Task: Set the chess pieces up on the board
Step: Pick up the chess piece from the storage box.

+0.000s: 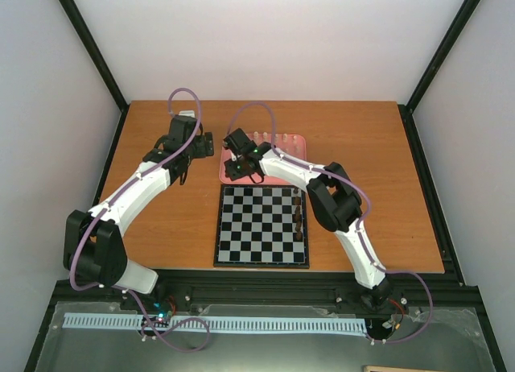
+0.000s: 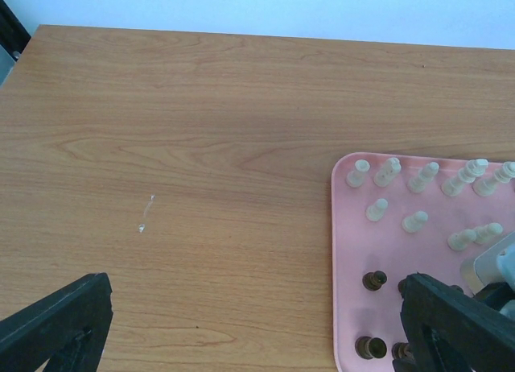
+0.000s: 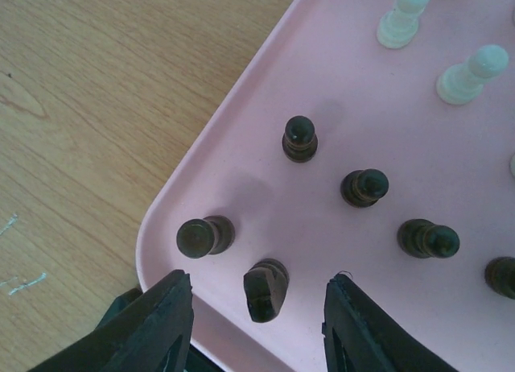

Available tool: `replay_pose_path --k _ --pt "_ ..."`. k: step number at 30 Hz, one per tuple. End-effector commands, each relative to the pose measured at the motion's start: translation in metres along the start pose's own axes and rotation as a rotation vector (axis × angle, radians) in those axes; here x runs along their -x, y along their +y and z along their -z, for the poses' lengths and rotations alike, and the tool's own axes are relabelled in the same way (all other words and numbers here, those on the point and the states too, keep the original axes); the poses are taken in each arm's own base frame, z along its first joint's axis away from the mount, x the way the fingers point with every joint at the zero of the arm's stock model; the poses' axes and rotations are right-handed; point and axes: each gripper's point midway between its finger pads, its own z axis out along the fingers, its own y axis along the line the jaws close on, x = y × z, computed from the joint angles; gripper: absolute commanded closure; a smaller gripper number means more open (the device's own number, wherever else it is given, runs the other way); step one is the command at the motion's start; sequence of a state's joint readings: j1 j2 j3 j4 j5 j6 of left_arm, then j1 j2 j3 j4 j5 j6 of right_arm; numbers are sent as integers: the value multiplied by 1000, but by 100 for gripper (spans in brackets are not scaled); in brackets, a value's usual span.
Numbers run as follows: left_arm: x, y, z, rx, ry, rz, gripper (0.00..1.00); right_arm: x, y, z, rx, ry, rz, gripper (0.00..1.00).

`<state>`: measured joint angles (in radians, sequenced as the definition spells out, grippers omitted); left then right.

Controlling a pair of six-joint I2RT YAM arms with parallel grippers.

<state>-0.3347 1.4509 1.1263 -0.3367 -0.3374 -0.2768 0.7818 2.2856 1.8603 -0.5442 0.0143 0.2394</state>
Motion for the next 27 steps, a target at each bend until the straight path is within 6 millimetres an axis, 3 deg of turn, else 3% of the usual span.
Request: replay_pose_path --k 1,13,27 --pt "8 1 -1 12 -24 15 0 3 -4 -8 12 1 -4 57" --pt "8 1 -2 15 -23 11 0 2 -5 -20 26 17 -13 62" --pt "8 2 -2 21 -23 11 0 5 -9 -16 1 18 -8 91"
